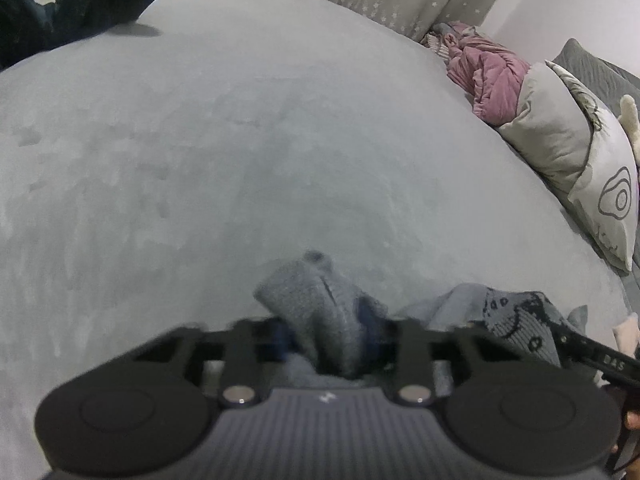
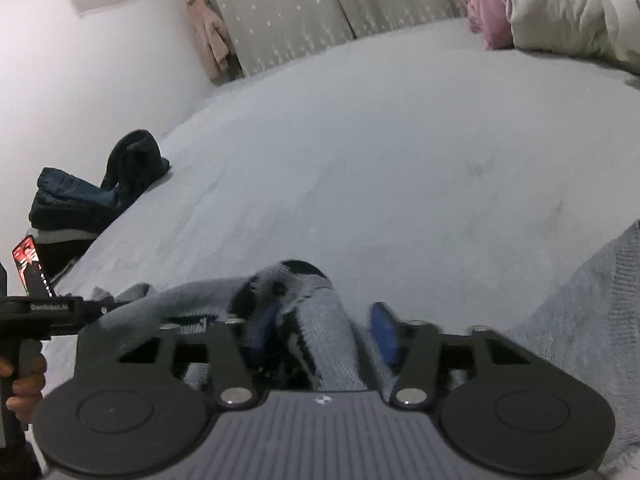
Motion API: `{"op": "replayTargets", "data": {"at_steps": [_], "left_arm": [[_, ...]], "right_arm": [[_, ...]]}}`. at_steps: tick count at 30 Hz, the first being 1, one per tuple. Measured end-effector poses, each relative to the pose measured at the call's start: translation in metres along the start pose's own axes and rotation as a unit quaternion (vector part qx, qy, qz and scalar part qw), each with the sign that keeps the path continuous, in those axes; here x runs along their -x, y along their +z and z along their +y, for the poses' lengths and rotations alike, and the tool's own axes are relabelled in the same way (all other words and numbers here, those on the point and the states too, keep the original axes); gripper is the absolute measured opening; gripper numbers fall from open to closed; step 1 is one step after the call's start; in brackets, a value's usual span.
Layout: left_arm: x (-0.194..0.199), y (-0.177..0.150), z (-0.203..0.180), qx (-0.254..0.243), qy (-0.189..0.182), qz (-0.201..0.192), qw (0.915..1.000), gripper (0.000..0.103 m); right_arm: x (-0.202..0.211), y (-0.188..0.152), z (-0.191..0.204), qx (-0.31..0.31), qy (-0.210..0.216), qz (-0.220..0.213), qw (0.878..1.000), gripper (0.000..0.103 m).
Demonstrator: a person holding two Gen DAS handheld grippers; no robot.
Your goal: Fold clothes
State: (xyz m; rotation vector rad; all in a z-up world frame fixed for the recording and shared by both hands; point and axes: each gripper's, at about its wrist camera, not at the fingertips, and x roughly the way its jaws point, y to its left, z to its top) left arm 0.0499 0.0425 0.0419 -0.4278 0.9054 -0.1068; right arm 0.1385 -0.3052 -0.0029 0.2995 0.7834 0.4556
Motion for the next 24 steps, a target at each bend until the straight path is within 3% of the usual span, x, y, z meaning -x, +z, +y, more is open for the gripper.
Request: {"op": "replayTargets", "data": {"at_steps": [6,13,18,24], "left_arm": [[0.025,0.002,-0.015,-0.023,-0.01,-0.071,0.9972,0.014],[0.057,0.01,-0.011,-0.026,-0.008,-0.123,0.992,0.014],[0.074,0.008,-0.002,-0.026,0.002,-0.123,0.9921,0.014],[0.072,-0.002,0.009,-0.042,0.056,-0.054,0.9961,0.014]], "right_arm": [[0.037,0.007,0.012,0.015,0.016,-0.074,0.997,0.008],[0.088,0.01,0.023,0.05,0.069,-0.121,0.989,0.007],[0.096,-0.002,0.046,0.111,0.093,-0.087,0.986,0.007],[0.092,-0.03,0.067,0.201,0.139,-0.006,0.97,0.007]]}}
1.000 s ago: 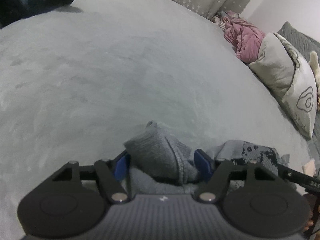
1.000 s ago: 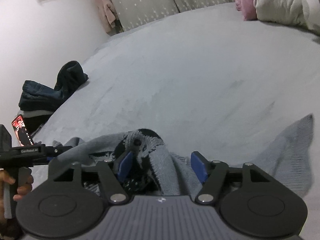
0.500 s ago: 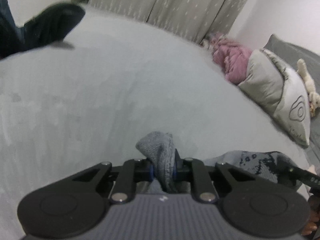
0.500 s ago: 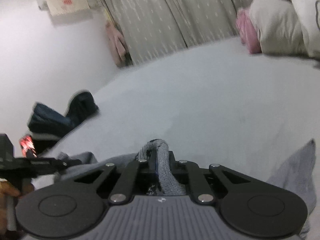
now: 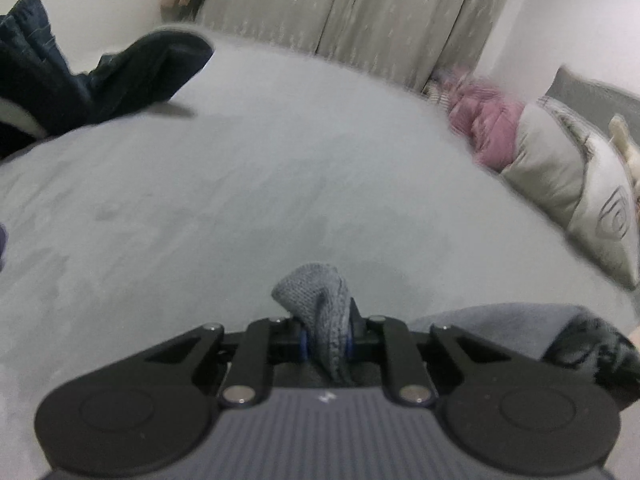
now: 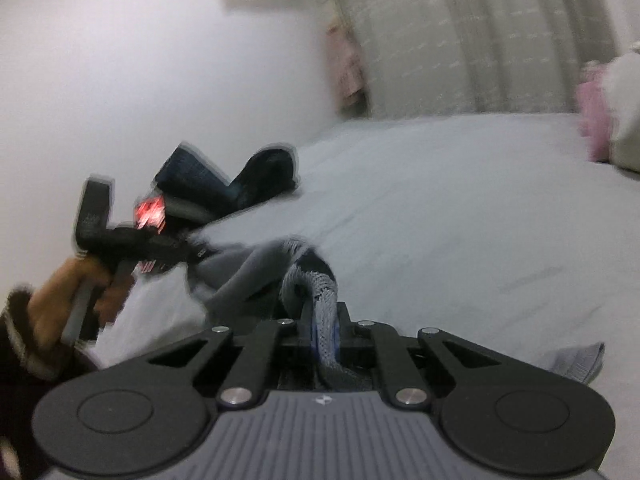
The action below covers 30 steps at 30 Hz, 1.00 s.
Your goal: Fold clothes
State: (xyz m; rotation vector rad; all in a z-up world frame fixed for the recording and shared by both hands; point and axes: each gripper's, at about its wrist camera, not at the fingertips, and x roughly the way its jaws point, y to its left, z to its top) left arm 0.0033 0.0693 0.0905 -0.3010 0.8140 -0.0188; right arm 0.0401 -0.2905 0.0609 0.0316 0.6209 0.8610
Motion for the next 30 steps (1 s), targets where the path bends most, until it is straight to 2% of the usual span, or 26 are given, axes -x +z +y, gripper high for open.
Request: {"op": "replayTargets", "data": {"at_steps": [4,8,10,12,13,15,17,19,21,23,26,28,30], "left_arm": [[-0.008,-0.01,0.001,-0.044,0.022,0.045,0.9978,0.015],[-0.017,-0.021,-0.005,-0.096,0.049,0.085,0.9905,0.025],[-0.018,-0.024,-0.008,-0.11,0.056,0.091,0.9882,0.029],[-0.017,-0.025,-0.01,-0.116,0.059,0.092,0.9871,0.036],[-0.015,-0.024,-0.009,-0.112,0.06,0.09,0.9878,0.041],[-0.012,-0.023,-0.006,-0.099,0.056,0.081,0.9901,0.058],[-0.008,-0.02,-0.002,-0.087,0.046,0.071,0.9926,0.07],[-0.004,-0.016,0.0,-0.078,0.039,0.053,0.9948,0.07],[0.006,-0.008,0.004,-0.065,0.028,0.019,0.9973,0.071],[0.007,-0.003,0.005,-0.066,0.011,0.01,0.9977,0.071],[-0.002,0.004,0.001,-0.091,-0.033,0.017,0.9952,0.071],[-0.015,0.004,-0.006,-0.12,-0.055,0.038,0.9906,0.071],[-0.029,0.0,-0.012,-0.148,-0.063,0.063,0.9851,0.071]], "right_arm": [[-0.021,-0.008,0.021,0.049,0.033,0.076,0.995,0.007],[-0.04,-0.021,0.035,0.093,0.066,0.164,0.98,0.011],[-0.042,-0.026,0.038,0.112,0.07,0.182,0.974,0.012],[-0.042,-0.027,0.042,0.13,0.076,0.192,0.97,0.018],[-0.038,-0.027,0.042,0.133,0.079,0.191,0.969,0.022],[-0.028,-0.024,0.042,0.142,0.098,0.178,0.969,0.027],[-0.013,-0.019,0.04,0.144,0.113,0.154,0.971,0.034],[0.002,-0.013,0.033,0.133,0.125,0.122,0.976,0.037],[0.012,-0.006,0.021,0.105,0.126,0.089,0.982,0.039],[0.014,0.002,0.005,0.064,0.118,0.061,0.989,0.04],[-0.004,0.012,-0.024,-0.003,0.046,0.044,0.998,0.04],[-0.019,0.012,-0.033,-0.009,0.0,0.048,0.999,0.04],[-0.044,0.008,-0.042,0.002,-0.05,0.062,0.997,0.04]]}}
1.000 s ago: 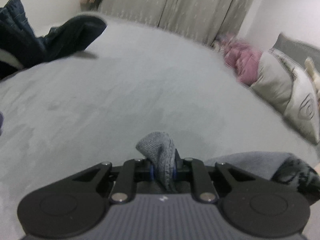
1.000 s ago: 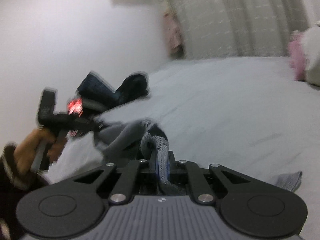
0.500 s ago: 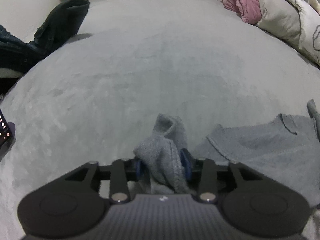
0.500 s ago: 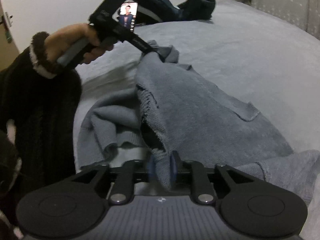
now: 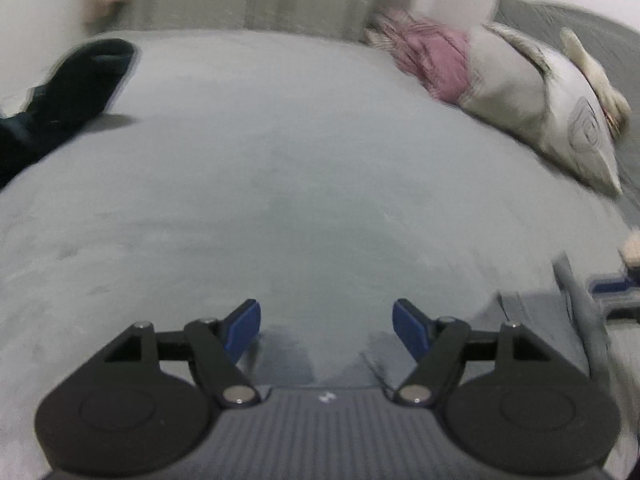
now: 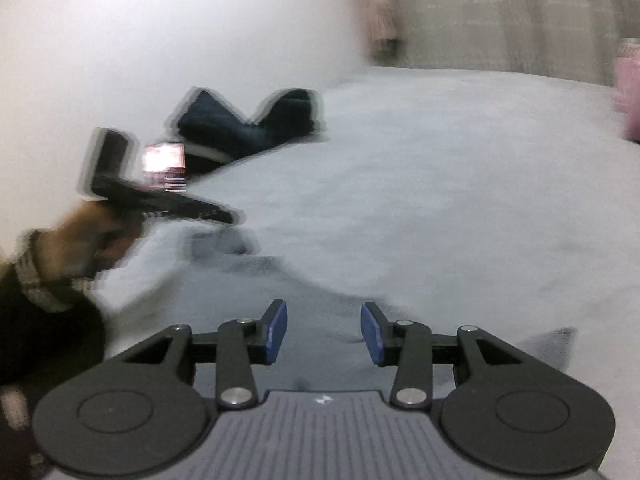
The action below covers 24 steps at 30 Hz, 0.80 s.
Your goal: Fold clothes
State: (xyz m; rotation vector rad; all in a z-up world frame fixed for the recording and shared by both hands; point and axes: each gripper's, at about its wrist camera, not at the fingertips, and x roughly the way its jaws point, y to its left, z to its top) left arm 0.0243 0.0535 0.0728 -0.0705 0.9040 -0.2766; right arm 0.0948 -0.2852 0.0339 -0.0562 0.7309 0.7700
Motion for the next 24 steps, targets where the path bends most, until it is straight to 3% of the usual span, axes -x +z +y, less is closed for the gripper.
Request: {"op": "replayTargets", "data": {"at_steps": [4,7,9,10,11,12,14,19,24], "left_arm": [[-0.023,-0.011,-0.007,-0.053,-0.008,0.059,0.9968,0.071],[-0.023,-0.017,-0.004,-0.066,-0.018,0.077,0.9947,0.07],[-0.018,-0.021,-0.002,-0.071,-0.028,0.077,0.9941,0.054],[-0.016,-0.023,-0.002,-0.074,-0.032,0.076,0.9938,0.048],[-0.014,-0.024,-0.003,-0.078,-0.037,0.075,0.9934,0.031],[-0.012,-0.024,-0.002,-0.081,-0.043,0.074,0.993,0.017],[-0.008,-0.025,-0.003,-0.086,-0.04,0.066,0.9932,0.008],[0.002,-0.023,-0.005,-0.069,-0.003,0.041,0.9968,0.004],[0.007,0.003,-0.003,-0.027,0.043,-0.027,0.9984,0.004]], "right_arm": [[-0.039,-0.008,-0.007,0.013,-0.035,0.043,0.998,0.04],[-0.052,-0.016,-0.008,0.026,-0.04,0.055,0.997,0.039],[-0.053,-0.017,-0.005,0.042,-0.04,0.057,0.997,0.038],[-0.053,-0.016,-0.002,0.053,-0.042,0.061,0.996,0.03],[-0.052,-0.016,-0.001,0.058,-0.041,0.064,0.995,0.015],[-0.052,-0.015,-0.001,0.059,-0.037,0.067,0.995,0.011],[-0.048,-0.014,-0.001,0.062,-0.037,0.066,0.995,0.003],[-0.029,-0.011,-0.003,0.063,-0.083,0.032,0.994,0.001],[-0.012,0.006,-0.001,0.05,-0.161,-0.032,0.985,0.001]]}}
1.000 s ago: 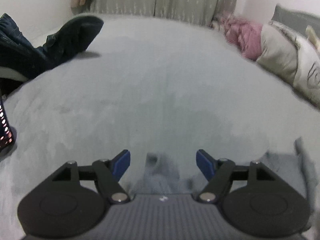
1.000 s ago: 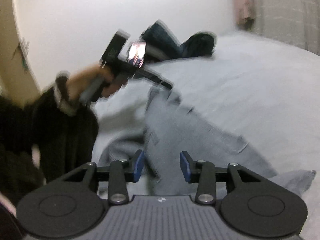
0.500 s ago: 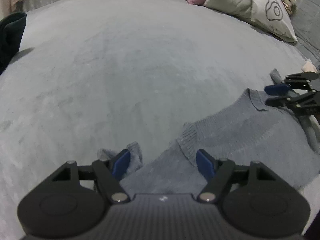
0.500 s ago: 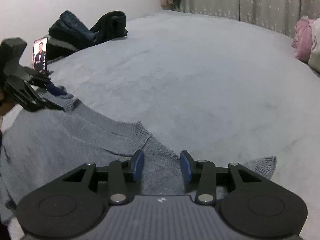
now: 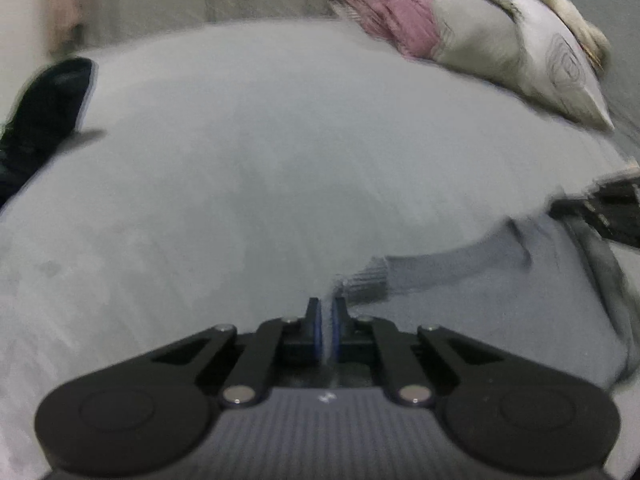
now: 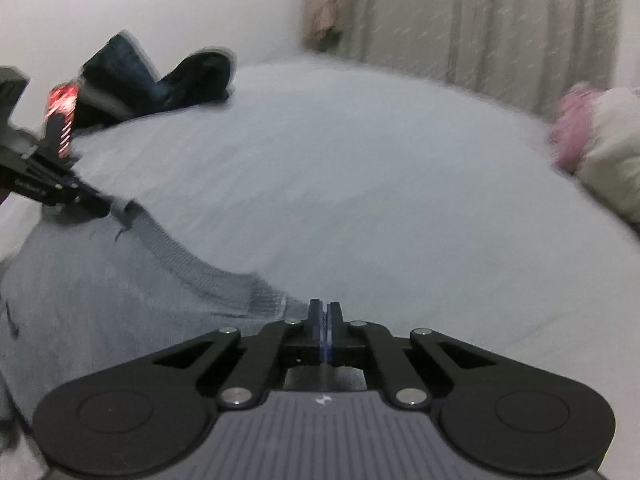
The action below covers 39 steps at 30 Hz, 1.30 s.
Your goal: Fold clothes
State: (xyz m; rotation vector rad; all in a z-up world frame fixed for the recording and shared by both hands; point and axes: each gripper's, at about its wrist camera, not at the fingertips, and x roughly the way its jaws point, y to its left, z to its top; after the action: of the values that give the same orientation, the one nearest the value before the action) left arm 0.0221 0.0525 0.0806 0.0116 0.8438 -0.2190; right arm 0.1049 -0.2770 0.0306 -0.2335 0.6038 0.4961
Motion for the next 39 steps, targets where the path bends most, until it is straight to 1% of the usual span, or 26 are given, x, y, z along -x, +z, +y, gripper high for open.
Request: {"op": "replayTargets", "data": {"at_steps": [1,3,4,8,9,11,13,16,17,18,19,20,22,23,24,26,27,29,30,31,32,33,34,36,38,39], "left_arm": [[-0.002,0.007,0.002,0.01,0.011,-0.011,0.9998,0.004],[-0.01,0.025,0.001,0.016,0.031,-0.038,0.9987,0.004],[-0.015,0.034,0.0,0.018,0.04,-0.052,0.9977,0.004],[-0.044,0.075,-0.019,-0.045,0.1,-0.089,0.9901,0.004],[-0.052,0.085,-0.024,-0.062,0.115,-0.095,0.9869,0.004],[-0.073,0.11,-0.032,-0.085,0.131,-0.098,0.9829,0.004],[-0.1,0.135,-0.043,-0.105,0.14,-0.093,0.9802,0.004],[-0.134,0.148,-0.048,-0.123,0.152,-0.063,0.9787,0.004],[-0.141,0.146,-0.048,-0.127,0.148,-0.051,0.9795,0.005],[-0.147,0.143,-0.046,-0.131,0.142,-0.038,0.9805,0.009],[-0.155,0.143,-0.047,-0.132,0.134,-0.031,0.9817,0.011],[-0.157,0.139,-0.043,-0.125,0.124,-0.025,0.984,0.016],[-0.158,0.129,-0.031,-0.106,0.104,-0.015,0.9887,0.034],[-0.156,0.124,-0.023,-0.094,0.094,-0.011,0.9911,0.044],[-0.153,0.119,-0.014,-0.081,0.083,-0.008,0.9932,0.047],[-0.151,0.11,0.003,-0.059,0.064,0.002,0.9962,0.054],[-0.152,0.106,0.01,-0.051,0.056,0.009,0.9971,0.056],[-0.154,0.098,0.023,-0.032,0.038,0.018,0.9986,0.055],[-0.155,0.094,0.027,-0.02,0.029,0.019,0.9992,0.048],[-0.155,0.095,0.032,-0.009,0.021,0.019,0.9996,0.037],[-0.155,0.098,0.037,0.002,0.014,0.018,0.9997,0.01],[-0.157,0.103,0.038,0.01,0.015,0.016,0.9997,0.009],[-0.159,0.109,0.04,0.018,0.019,0.014,0.9996,0.008],[-0.16,0.116,0.037,0.007,0.034,0.005,0.9994,0.008],[-0.164,0.13,0.026,-0.017,0.058,-0.021,0.998,0.008],[-0.162,0.132,0.025,-0.019,0.061,-0.026,0.9976,0.007]], "right_arm": [[0.0,0.003,-0.001,-0.002,-0.012,-0.006,1.0,0.001],[-0.002,0.015,-0.007,-0.006,-0.056,-0.026,0.998,0.001],[-0.004,0.019,-0.009,-0.008,-0.066,-0.03,0.997,0.001],[-0.027,0.046,-0.028,-0.011,-0.132,-0.044,0.99,0.0],[-0.038,0.056,-0.035,-0.004,-0.167,-0.048,0.985,0.0],[-0.056,0.071,-0.049,-0.008,-0.188,-0.047,0.981,0.0],[-0.066,0.079,-0.062,-0.019,-0.195,-0.041,0.98,0.0],[-0.088,0.082,-0.086,-0.074,-0.136,0.003,0.988,0.001],[-0.09,0.077,-0.089,-0.083,-0.115,0.013,0.99,0.003],[-0.092,0.072,-0.092,-0.092,-0.095,0.023,0.991,0.005],[-0.092,0.067,-0.093,-0.097,-0.082,0.03,0.991,0.01],[-0.094,0.057,-0.096,-0.112,-0.054,0.041,0.991,0.017],[-0.096,0.042,-0.101,-0.138,-0.014,0.058,0.989,0.025],[-0.097,0.033,-0.104,-0.156,0.014,0.066,0.986,0.026],[-0.098,0.027,-0.105,-0.165,0.031,0.07,0.983,0.027],[-0.098,0.018,-0.105,-0.171,0.051,0.073,0.981,0.031],[-0.099,0.015,-0.103,-0.169,0.059,0.078,0.981,0.031],[-0.104,0.01,-0.098,-0.157,0.071,0.086,0.981,0.032],[-0.103,0.009,-0.092,-0.143,0.07,0.083,0.984,0.031],[-0.103,0.008,-0.087,-0.128,0.068,0.08,0.986,0.014],[-0.103,0.009,-0.082,-0.11,0.058,0.08,0.989,0.005],[-0.104,0.011,-0.077,-0.092,0.045,0.079,0.992,0.004],[-0.105,0.015,-0.077,-0.08,0.016,0.075,0.994,0.001],[-0.11,0.025,-0.079,-0.056,-0.043,0.066,0.995,0.001],[-0.114,0.036,-0.087,-0.05,-0.094,0.055,0.993,0.001],[-0.116,0.042,-0.093,-0.053,-0.107,0.053,0.991,0.001]]}}
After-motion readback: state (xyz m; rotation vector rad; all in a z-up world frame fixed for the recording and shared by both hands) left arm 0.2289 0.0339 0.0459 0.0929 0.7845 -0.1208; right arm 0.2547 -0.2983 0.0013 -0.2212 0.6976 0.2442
